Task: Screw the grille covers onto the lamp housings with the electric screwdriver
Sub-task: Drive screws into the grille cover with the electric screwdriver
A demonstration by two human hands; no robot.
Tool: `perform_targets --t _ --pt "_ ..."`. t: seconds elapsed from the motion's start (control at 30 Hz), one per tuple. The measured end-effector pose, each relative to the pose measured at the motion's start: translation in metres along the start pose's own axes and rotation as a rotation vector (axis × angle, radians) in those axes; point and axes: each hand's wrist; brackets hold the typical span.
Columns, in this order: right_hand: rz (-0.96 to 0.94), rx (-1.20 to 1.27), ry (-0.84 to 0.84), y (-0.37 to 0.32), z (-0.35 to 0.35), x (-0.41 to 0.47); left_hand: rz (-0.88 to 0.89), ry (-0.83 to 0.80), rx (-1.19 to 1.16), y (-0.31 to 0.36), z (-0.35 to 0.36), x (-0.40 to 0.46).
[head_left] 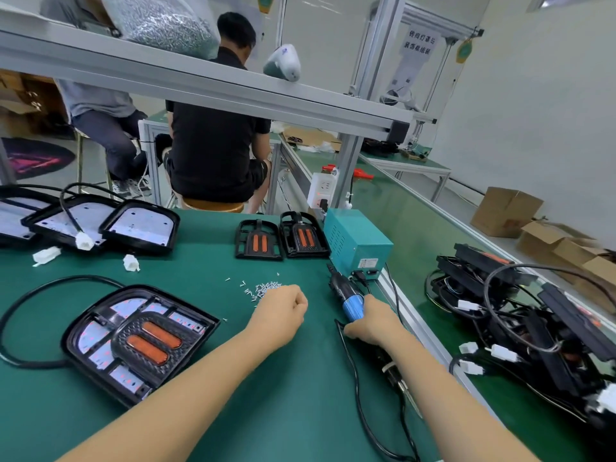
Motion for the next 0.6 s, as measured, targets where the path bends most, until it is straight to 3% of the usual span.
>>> perform_targets --t 0.13,0.23,0.43,0.6 --pt "0.008 0.547 -0.024 -0.012 -0.019 0.002 -0.069 0.006 -0.511 -0.003 -0.03 -0.008" --pt "0.005 0.881 -0.03 -0.035 -0.045 -0.006 -0.075 0.022 -0.739 -0.003 -0.056 -0.013" --pt "-0.197 1.644 -0.134 -0.084 -0.075 -0.036 -0.092 0.075 -0.917 -0.014 -0.097 -0.031" --pt "-0.401 1.957 -0.153 -0.116 -0.062 -0.07 -0.228 0.117 -1.059 -0.04 -0.11 -0.053"
Point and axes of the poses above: each hand's wrist, its own x-axis towards the middle knuckle, its own z-axis out of the palm, y = z × x, and after that the axes turned 14 degrees about x, right-handed
